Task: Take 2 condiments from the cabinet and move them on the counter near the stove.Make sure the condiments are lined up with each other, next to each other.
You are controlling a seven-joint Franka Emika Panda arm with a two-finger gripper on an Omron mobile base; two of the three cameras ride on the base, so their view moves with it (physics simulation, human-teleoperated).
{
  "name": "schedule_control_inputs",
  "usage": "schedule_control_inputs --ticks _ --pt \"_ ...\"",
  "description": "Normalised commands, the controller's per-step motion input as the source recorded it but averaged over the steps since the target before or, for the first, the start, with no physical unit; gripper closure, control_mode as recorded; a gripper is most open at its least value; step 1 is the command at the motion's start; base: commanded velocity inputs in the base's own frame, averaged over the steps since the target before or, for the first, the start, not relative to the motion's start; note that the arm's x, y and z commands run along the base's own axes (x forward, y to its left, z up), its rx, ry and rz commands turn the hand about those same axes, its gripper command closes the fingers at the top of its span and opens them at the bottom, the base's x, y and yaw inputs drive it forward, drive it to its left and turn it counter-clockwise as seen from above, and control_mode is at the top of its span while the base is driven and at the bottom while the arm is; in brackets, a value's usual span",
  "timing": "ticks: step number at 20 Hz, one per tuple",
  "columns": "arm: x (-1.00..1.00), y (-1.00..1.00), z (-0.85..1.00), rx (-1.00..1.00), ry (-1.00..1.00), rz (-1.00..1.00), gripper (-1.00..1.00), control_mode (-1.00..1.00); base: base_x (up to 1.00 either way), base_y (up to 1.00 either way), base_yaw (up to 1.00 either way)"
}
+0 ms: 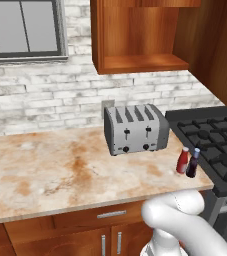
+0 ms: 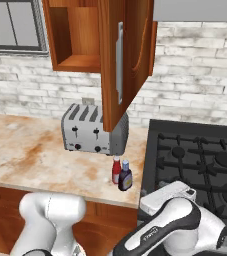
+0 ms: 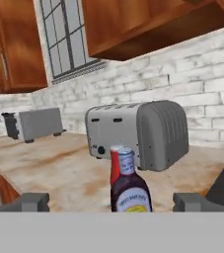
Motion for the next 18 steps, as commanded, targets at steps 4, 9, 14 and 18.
schedule_control_inputs --ticks 4,9,14,18 --pt "-0.30 -0.06 0.31 -0.02 0.20 -0.21 -1.00 -1.00 0.00 0.00 0.00" --pt "-0.12 0.00 0.54 -0.08 0.01 -0.11 -1.00 -1.00 0.00 0.00 0.00" --pt "-0.30 0.00 0.65 -0.13 0.01 -0.06 -1.00 -1.00 0.00 0.00 0.00" --pt "-0.41 0.01 0.49 -0.13 0.15 -0.09 -1.00 -1.00 0.00 0.00 0.00"
